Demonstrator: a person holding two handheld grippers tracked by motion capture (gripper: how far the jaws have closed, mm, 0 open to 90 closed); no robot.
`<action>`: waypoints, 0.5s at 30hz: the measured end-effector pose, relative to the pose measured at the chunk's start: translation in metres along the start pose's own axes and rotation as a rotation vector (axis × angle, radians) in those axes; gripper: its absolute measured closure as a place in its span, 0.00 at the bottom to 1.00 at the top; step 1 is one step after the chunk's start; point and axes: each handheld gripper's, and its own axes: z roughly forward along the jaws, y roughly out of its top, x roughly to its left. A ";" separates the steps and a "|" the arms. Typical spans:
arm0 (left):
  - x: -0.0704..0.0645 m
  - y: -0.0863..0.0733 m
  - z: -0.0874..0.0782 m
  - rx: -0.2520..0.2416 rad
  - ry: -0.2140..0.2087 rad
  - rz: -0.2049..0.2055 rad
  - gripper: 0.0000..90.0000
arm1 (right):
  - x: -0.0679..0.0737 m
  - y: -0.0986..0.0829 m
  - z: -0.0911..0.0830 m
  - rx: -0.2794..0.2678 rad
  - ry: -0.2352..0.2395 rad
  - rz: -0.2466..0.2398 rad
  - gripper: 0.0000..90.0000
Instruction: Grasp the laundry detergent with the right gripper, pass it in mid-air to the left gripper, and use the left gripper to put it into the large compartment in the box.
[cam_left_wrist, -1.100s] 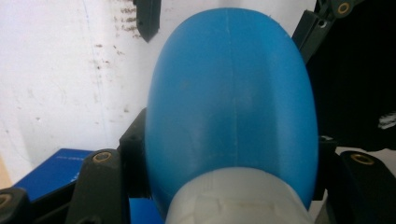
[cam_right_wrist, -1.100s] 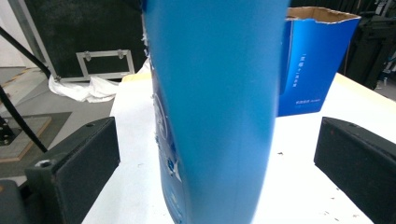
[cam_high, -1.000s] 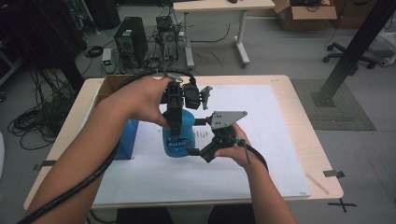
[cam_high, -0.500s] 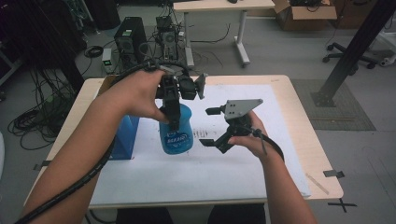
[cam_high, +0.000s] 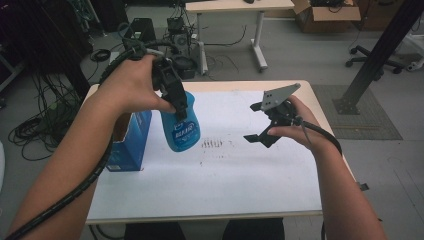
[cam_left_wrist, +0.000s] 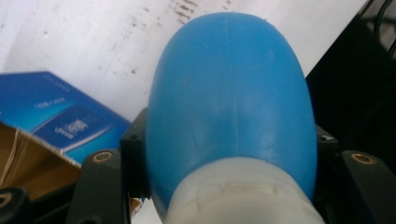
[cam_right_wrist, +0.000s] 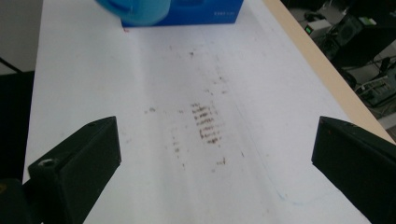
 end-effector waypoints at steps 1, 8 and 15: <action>0.002 -0.001 -0.003 -0.006 -0.001 -0.019 0.43 | -0.001 -0.001 -0.002 0.008 -0.003 0.002 0.01; 0.013 -0.008 -0.026 -0.002 0.038 -0.136 0.43 | -0.007 -0.013 -0.008 0.098 -0.004 0.007 0.02; 0.033 -0.020 -0.049 -0.001 0.034 -0.287 0.43 | -0.013 -0.016 -0.010 0.176 -0.001 0.002 0.02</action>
